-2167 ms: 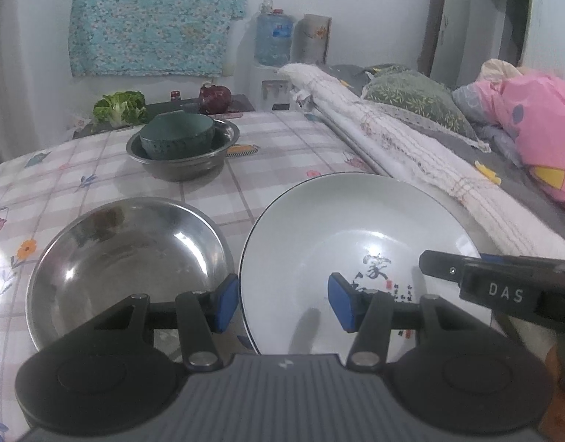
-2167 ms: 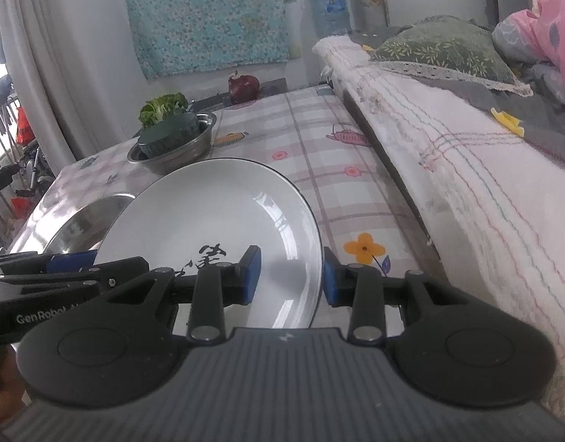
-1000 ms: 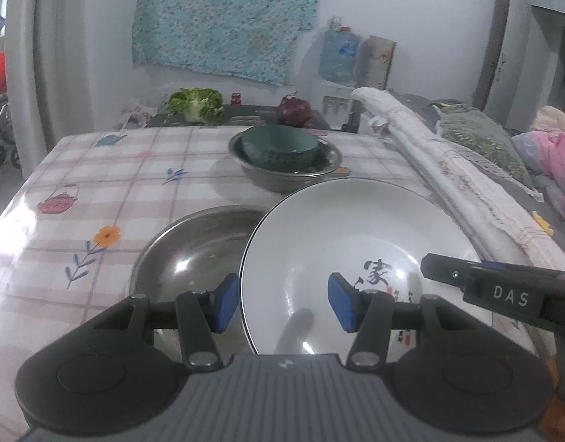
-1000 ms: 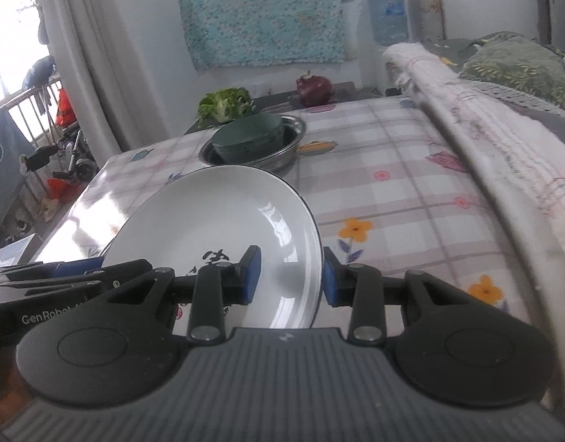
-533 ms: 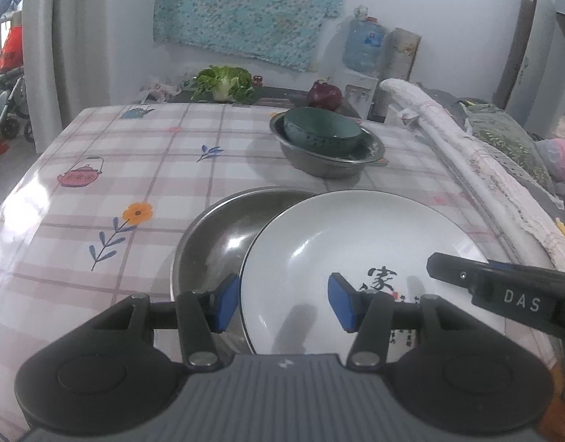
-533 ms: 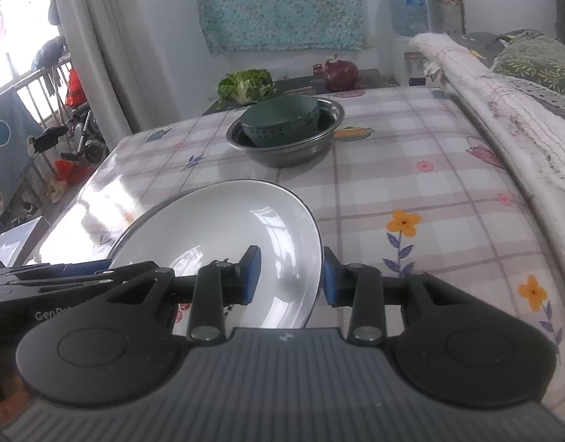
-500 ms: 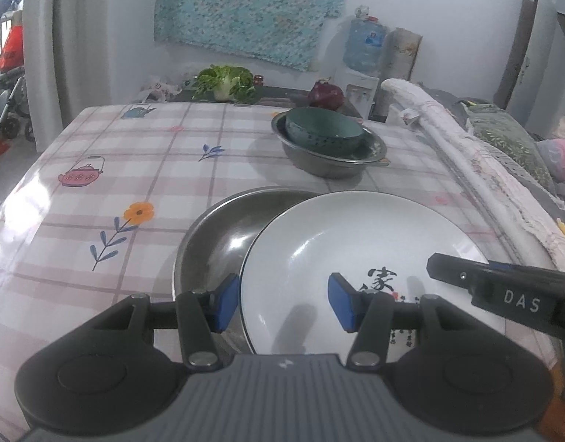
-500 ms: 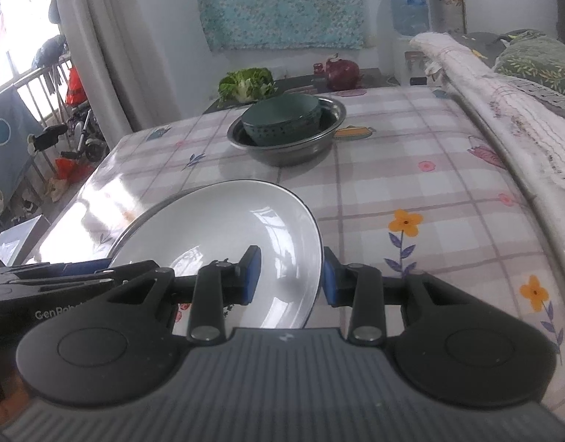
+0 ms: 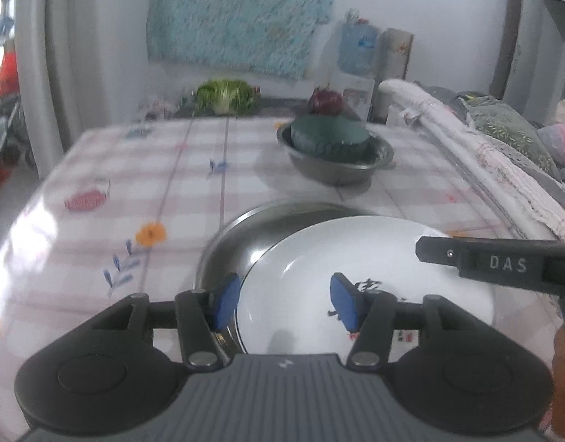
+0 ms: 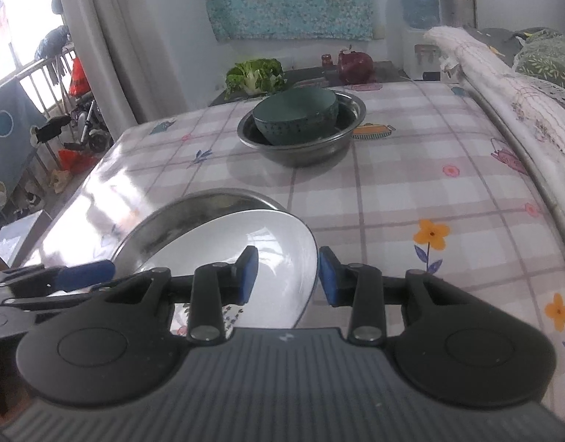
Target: Organize plates and bowls
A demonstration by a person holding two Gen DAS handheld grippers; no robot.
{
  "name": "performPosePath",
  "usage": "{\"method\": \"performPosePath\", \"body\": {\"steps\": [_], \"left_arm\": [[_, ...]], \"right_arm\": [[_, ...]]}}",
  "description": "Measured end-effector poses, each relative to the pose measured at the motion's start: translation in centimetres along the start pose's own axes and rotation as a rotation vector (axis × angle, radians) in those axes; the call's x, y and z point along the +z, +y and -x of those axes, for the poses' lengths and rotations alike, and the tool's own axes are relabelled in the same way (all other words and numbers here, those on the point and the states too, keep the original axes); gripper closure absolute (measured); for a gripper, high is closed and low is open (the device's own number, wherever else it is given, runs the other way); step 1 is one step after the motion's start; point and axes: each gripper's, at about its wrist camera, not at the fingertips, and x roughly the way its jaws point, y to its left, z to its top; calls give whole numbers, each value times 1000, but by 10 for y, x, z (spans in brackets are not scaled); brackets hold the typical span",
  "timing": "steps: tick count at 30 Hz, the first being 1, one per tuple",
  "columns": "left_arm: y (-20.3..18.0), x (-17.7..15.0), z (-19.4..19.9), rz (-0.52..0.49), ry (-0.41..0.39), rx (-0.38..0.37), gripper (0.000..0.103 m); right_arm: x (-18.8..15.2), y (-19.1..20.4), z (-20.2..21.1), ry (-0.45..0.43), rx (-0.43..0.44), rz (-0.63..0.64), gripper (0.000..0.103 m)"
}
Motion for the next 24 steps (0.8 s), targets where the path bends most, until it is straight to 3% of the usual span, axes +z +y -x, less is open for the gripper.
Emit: {"method": "performPosePath", "body": {"steps": [2,4,10,15,19,24], "left_arm": [[1,1,4,-5,-12,10,42],[2,1,7,-9,-23,25,40],[17,5,8,-3,-58,84,28],[40,9,-14,53,1,118,28],[57,6,-35,129,88,95,51],[58,2,-43,154,112,46,65]], "right_arm": [[2,-1,3,-21,0,-5,54],[4,-4,8,-44,-3,-10,49],[1,-22,5,-25,23,-90,48],[-1,-27,-10,17,83,-151,48],[-4,-27,-22,46,97,-169,55],[-7,-29,-32,84,113,-186,69]]}}
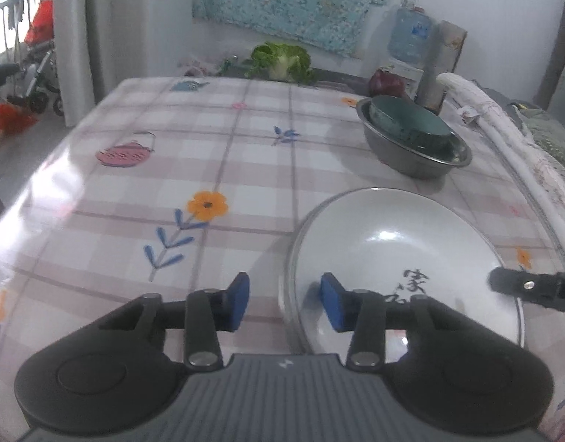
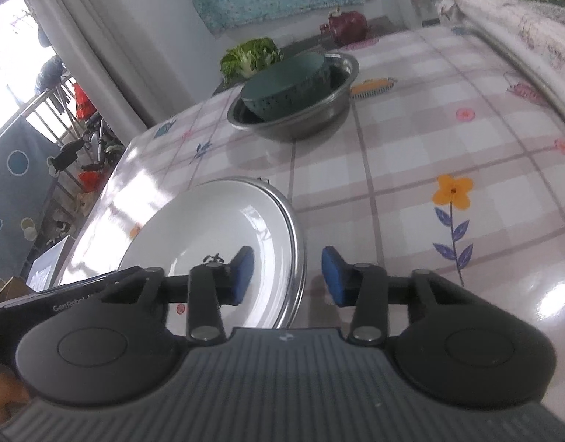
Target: Organize plates and bowls
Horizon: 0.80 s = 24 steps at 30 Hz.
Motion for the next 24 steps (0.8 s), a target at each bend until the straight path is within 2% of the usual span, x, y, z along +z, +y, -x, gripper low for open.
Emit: {"method": "performPosePath", "body": {"steps": [2,4,12,17,24], "left_arm": [[-1,0,-2,16,11,-38,71],[-3,-2,-2,22,13,-30,70],[-13,-2,1,17,27,-19,69],[-30,-7,2,-14,37,-52,65],[-60,-16,6,-62,61,-139,64]], "right_arm": [[0,-3,-6,22,24,-25,76],[-2,-5,-10,38,41,-44,80],[-2,-9,-7,42,58,-43,81],[-2,-20,4,34,36,-50,81],[-5,-43,28,7,-52,-42,81]]}}
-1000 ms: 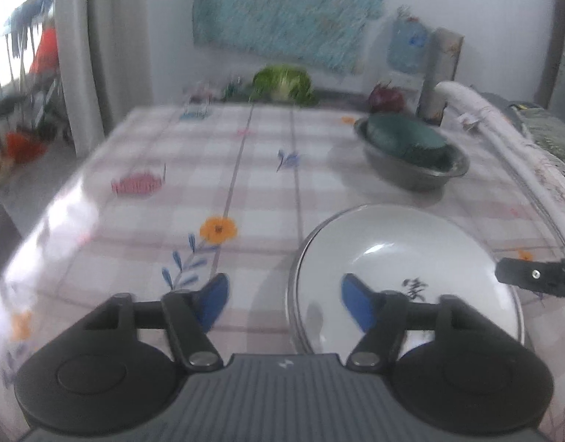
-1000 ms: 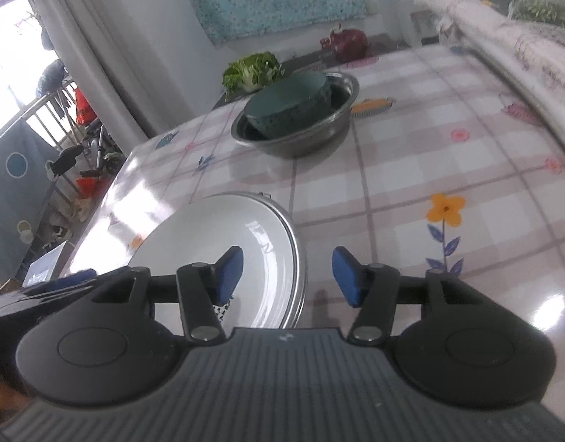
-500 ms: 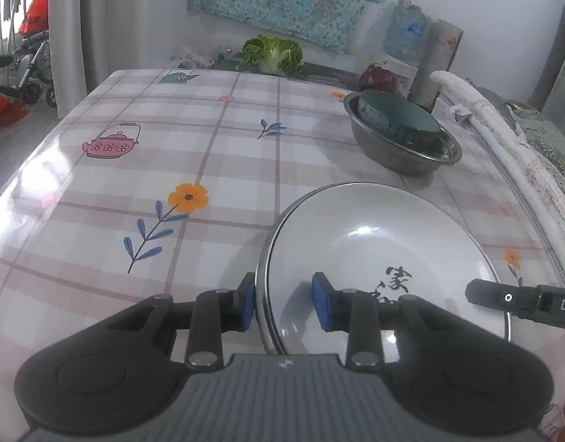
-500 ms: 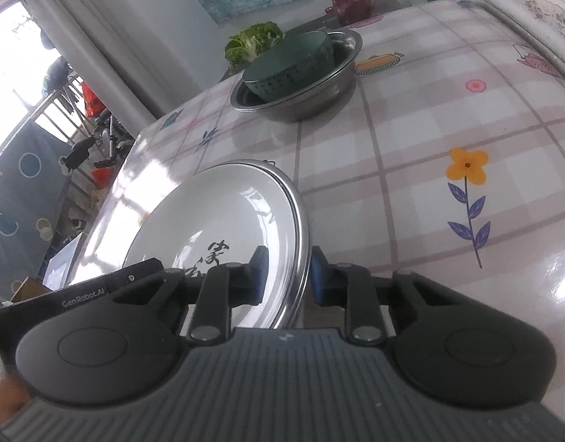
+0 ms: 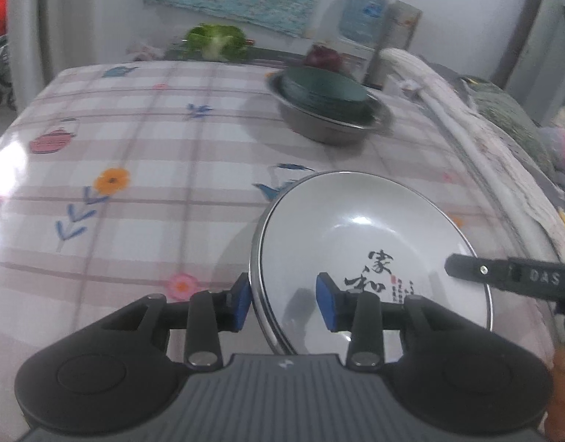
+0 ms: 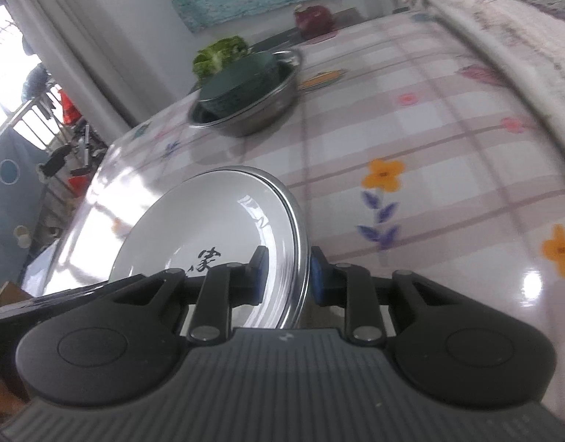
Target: Organize plates and bowls
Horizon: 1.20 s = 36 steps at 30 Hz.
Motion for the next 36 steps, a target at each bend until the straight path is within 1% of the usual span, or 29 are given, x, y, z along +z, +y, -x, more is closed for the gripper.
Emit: {"method": "performPosePath", "body": {"steps": [2,5,11,14,15,16,17,18,19,20,22,24,26,30,36], "left_arm": [[-9,-3,0,-19,3,-20,62],[-19,-7,0,-49,6,-29,61],[-26,-6,-1,-95,20,-15,59],[-28,-5,-1,-116,20,11,48],[-30,-4,0,-124,19,25,42],[-31,-4,1,-131,19,37,38],[-32,-4,2,-140,18,47,37],[-33,-4,3,-150,13,55,33],[-34,-4,4,-158,10,64,28],[-35,-4,5,-168,9,75,26],[-37,-3,6,-184,7,91,20],[-38,-3,7,-186,11,100,17],[-38,-2,7,-184,16,104,15],[-39,-2,10,-183,15,116,11],[-38,0,13,-166,18,122,11]], "right_arm": [[-1,-6,5,-9,-27,2,80],[-2,-15,11,-25,-47,-6,80],[-2,-19,12,-34,-52,-1,79],[-2,-15,11,-32,-67,27,77],[-2,-14,11,-30,-68,30,76],[-2,-14,11,-28,-65,29,72],[-2,-14,12,-25,-61,26,65],[-2,-13,12,-23,-60,24,61],[-1,-13,13,-24,-64,26,54],[-1,-12,14,-26,-71,30,51],[-1,-10,15,-29,-80,40,47],[-1,-10,16,-30,-88,43,42],[-1,-10,19,-34,-96,42,35],[-1,-10,24,-43,-115,52,31],[2,-6,34,-65,-152,82,21]]}}
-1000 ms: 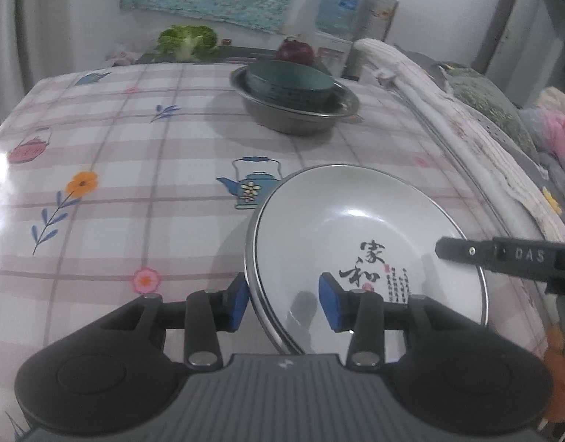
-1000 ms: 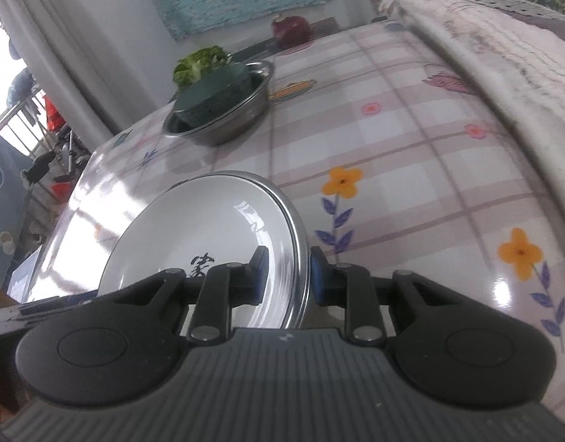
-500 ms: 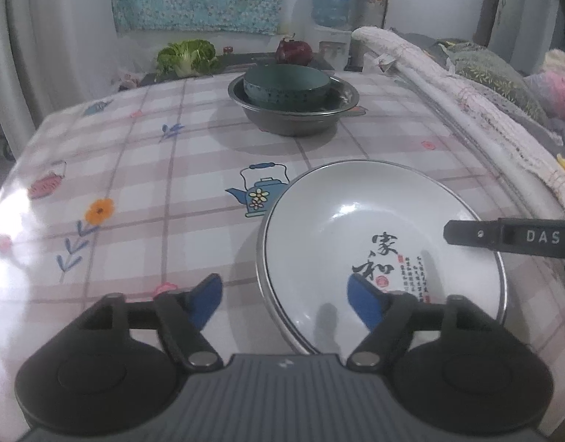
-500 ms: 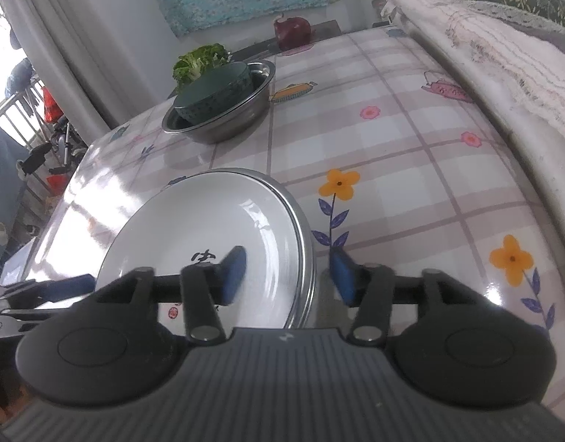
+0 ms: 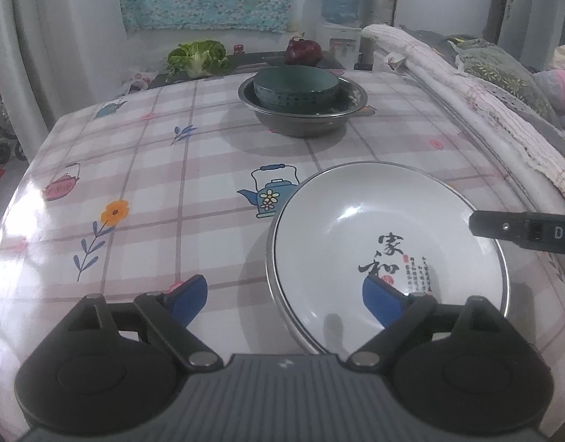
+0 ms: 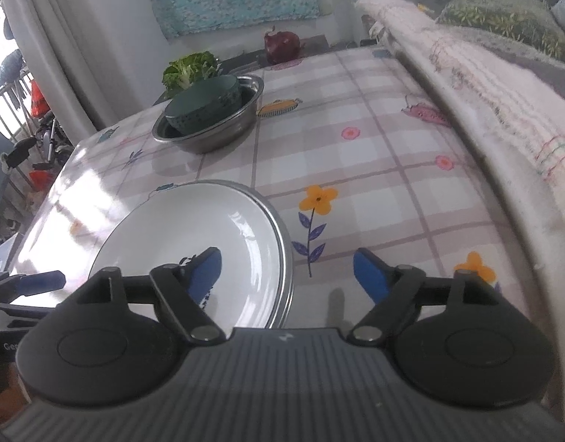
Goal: Organize plates and bowls
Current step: 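Move both tools to the small steel basin holding the green bowl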
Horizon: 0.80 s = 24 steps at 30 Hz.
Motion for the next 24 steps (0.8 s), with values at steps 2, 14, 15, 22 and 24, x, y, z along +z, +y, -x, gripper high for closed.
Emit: {"method": "performPosePath", "body": {"steps": [2,14,15,22,24], "left_arm": [[1,0,1,2,-2,4,10],[2,0,7,-1,-14,21,10],[3,1,8,0,-15,20,9],[5,2,8,-2,-22,18,8],[6,3,9,-2,-27,14,8]], "right_arm": [[2,2,4,-12,-15,15,19],[14,16,17,-58,-181,136,1],[15,17,17,-57,-193,148,1],[21,26,27,-98,-291,207,1],[23,28,28,-105,-325,230,1]]}}
